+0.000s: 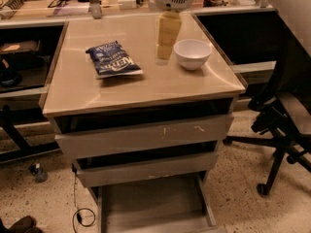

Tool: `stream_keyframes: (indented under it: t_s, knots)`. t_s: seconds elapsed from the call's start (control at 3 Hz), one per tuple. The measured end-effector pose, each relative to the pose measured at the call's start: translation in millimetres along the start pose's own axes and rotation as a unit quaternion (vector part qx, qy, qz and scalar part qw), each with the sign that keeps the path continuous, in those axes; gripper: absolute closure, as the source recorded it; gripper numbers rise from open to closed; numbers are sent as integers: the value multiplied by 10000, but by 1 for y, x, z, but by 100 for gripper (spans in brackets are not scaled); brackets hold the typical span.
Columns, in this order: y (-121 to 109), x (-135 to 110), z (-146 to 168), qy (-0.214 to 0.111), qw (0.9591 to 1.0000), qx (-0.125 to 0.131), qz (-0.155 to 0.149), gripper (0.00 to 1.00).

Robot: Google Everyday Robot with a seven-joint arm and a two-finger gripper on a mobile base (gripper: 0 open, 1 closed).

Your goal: Place blue chip bag into bottom drawer

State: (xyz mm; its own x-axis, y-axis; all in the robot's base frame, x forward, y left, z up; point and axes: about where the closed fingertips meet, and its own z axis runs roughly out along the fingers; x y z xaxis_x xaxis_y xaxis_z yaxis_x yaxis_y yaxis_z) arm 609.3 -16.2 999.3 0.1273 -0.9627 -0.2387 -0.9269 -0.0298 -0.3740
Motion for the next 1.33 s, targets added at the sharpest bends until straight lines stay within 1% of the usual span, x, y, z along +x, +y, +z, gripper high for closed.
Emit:
stream_keyframes:
  t_s: [0.33, 0.67, 1.0, 1.33]
  knots:
    - [-17, -5, 18, 7, 9999, -108, -127, 0]
    - [-63, -25, 83, -40, 9979, -508, -395, 0]
    - [-71, -28, 86, -101, 9984, -400, -378, 0]
    - [-74, -32, 93, -202, 9984, -353, -402, 0]
